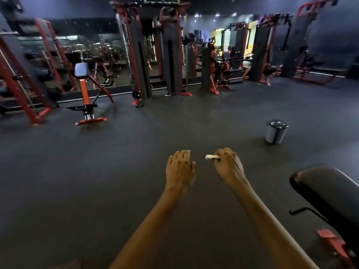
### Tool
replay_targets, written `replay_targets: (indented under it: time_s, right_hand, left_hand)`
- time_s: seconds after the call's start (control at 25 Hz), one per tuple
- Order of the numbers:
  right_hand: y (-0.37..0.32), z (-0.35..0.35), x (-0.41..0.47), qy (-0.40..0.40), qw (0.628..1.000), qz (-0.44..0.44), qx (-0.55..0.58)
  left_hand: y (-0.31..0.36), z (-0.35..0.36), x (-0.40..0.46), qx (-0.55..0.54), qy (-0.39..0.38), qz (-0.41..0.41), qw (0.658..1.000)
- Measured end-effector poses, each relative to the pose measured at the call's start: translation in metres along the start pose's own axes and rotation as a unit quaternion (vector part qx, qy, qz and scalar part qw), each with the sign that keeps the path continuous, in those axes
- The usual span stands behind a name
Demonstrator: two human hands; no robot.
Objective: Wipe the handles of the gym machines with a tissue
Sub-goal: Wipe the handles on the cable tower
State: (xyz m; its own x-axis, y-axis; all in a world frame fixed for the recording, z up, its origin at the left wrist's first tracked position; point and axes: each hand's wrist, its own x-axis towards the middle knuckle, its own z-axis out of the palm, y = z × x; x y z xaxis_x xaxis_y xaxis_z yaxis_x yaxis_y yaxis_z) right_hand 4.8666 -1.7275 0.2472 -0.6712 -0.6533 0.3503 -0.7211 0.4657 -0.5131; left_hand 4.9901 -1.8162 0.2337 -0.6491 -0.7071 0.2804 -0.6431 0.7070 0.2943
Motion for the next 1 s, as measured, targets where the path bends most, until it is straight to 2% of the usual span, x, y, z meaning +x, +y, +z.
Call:
replay_targets:
  time_s: [0.32,0.44,0.76,1.0]
  right_hand:
    - [-0.038,0.122,0.212,-0.036,0.999,-0.041,0.001]
    - [-0.044,0.166,0.319,-0.026,0.997,-0.072,0.004]
    - [-0.054,0.271,0.597,-0.064,0.995,-0.075,0.004]
    - [-0.051,0.37,0.795,-0.07,0.994,-0.077,0.016]
  left_hand:
    - [-0.097,0.037,0.211,-0.002,-0.01,-0.05,0.999]
    - [-0.122,0.057,0.323,-0.003,-0.001,-0.064,0.998]
    - [-0.176,0.082,0.604,-0.01,-0.011,-0.077,0.997]
    - [-0.239,0.139,0.799,-0.014,-0.008,-0.097,0.995]
